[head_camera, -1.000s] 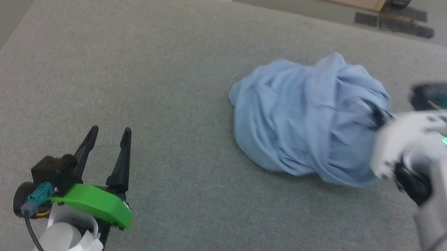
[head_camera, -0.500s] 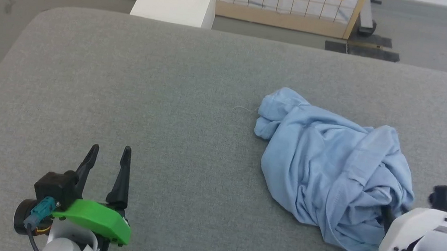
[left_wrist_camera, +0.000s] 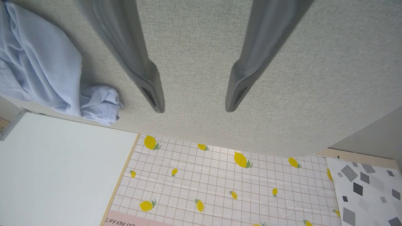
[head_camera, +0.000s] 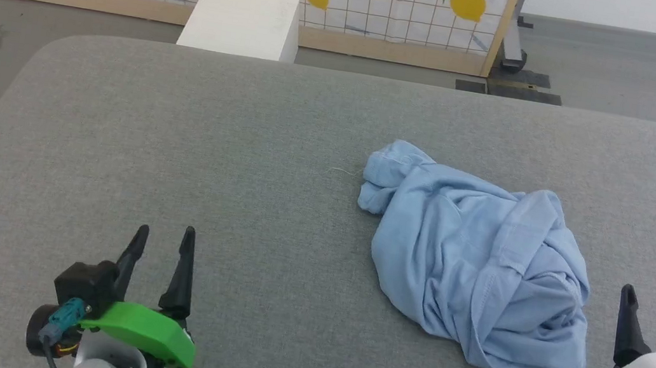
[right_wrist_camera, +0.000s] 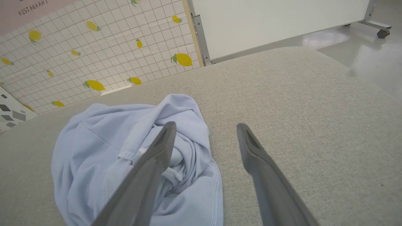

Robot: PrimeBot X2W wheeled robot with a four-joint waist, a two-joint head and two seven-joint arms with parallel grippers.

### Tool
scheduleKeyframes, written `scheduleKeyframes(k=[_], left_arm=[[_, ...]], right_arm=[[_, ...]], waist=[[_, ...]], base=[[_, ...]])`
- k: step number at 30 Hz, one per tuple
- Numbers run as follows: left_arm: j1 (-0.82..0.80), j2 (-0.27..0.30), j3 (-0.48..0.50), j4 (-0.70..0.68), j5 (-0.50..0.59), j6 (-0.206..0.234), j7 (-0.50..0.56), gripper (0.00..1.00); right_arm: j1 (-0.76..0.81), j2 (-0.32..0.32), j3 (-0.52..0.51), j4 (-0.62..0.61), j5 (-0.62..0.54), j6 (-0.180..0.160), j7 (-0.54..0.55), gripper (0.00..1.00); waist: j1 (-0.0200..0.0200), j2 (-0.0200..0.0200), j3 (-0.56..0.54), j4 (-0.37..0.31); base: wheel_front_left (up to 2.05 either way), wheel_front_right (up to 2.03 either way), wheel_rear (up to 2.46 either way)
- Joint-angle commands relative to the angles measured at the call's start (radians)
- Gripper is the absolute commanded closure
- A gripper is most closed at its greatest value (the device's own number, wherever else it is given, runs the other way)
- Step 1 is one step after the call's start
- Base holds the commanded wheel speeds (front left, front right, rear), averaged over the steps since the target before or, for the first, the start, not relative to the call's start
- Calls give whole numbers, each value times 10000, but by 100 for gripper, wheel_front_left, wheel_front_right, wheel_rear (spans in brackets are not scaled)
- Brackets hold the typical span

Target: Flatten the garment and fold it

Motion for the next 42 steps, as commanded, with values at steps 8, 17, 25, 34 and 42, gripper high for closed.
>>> scheduleKeyframes(k=[8,17,25,34,42], left_arm=[[-1597,-221,-909,550,-675,-239,822,0],[-5390,-290,-3043,2389,-2574,-135,3774,0],[-7522,-293,-4800,4397,-3478,1250,7452,0],[-7870,-293,-5610,5386,-3623,1318,9230,5],[-7825,-286,-5164,4820,-4302,1326,7501,100]], right_arm=[[-43,22,358,-371,112,-13,171,0],[-662,23,997,-358,109,-13,182,0],[-973,23,1315,61,289,-13,-168,0],[-1105,24,1251,389,207,-13,-462,0],[-1121,24,1411,598,17,-13,-454,0]], waist=[[0,-1,447,-554],[0,-1,1499,-1593],[0,-1,2346,-2366],[0,-1,2599,-2437],[0,-1,2112,-1674]], base=[[0,0,0],[0,0,0],[0,0,0],[0,0,0],[0,0,0]])
